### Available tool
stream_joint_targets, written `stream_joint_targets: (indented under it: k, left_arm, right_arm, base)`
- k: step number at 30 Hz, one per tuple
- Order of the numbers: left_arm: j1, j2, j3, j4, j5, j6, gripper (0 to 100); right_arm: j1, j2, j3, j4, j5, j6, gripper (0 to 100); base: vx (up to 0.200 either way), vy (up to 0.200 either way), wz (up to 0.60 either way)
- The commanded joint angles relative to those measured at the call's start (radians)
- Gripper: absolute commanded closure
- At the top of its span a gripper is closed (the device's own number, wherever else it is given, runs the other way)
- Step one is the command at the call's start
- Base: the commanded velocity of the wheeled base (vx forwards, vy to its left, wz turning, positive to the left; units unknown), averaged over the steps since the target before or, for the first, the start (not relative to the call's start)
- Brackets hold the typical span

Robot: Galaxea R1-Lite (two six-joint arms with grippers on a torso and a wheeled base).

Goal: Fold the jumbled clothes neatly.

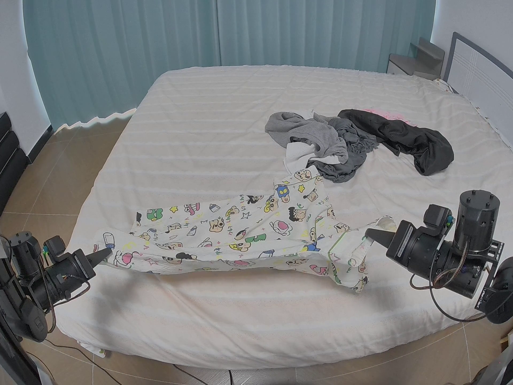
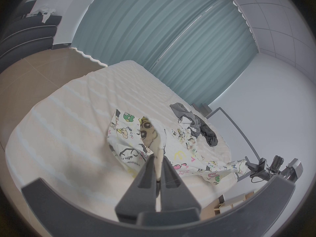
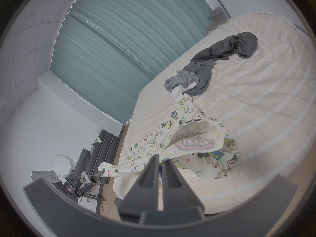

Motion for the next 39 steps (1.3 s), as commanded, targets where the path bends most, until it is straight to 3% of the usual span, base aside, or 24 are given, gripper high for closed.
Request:
stream_joint_targets:
  k: [1, 9, 14, 21, 29, 39]
  left_arm:
    - [0.0, 0.018, 0.018, -0.004, -0.001, 0.004, 100]
    - [0.0, 0.139, 0.019, -0.004, 0.007, 0.093, 100]
    - [-0.001, 0.179, -0.025, -0.006, 0.012, 0.095, 100]
    - [-0.049, 0.29, -0.155, -0.004, 0.168, 0.085, 100]
    - [-0.151, 0.337, -0.235, -0.004, 0.185, 0.024, 100]
    - [-0.168, 0.405, -0.312, -0.004, 0.277, 0.015, 100]
  right_arm:
    - [0.007, 0.009, 0.033, 0.001, 0.004, 0.0, 100]
    - [0.026, 0.082, 0.071, 0.0, 0.009, -0.002, 100]
    - [0.04, 0.164, 0.058, -0.01, 0.009, -0.002, 100]
    - [0.03, 0.249, -0.028, -0.01, 0.006, -0.003, 100]
    - [0.003, 0.372, -0.111, -0.022, 0.001, -0.02, 100]
    - [-0.037, 0.469, -0.189, -0.077, -0.004, -0.036, 100]
  base:
    - [0.0, 0.0, 0.0]
    - [0.0, 0.0, 0.0]
    - [0.0, 0.0, 0.0]
    - [0.0, 0.0, 0.0]
    - [0.0, 0.0, 0.0]
    - [0.0, 0.0, 0.0]
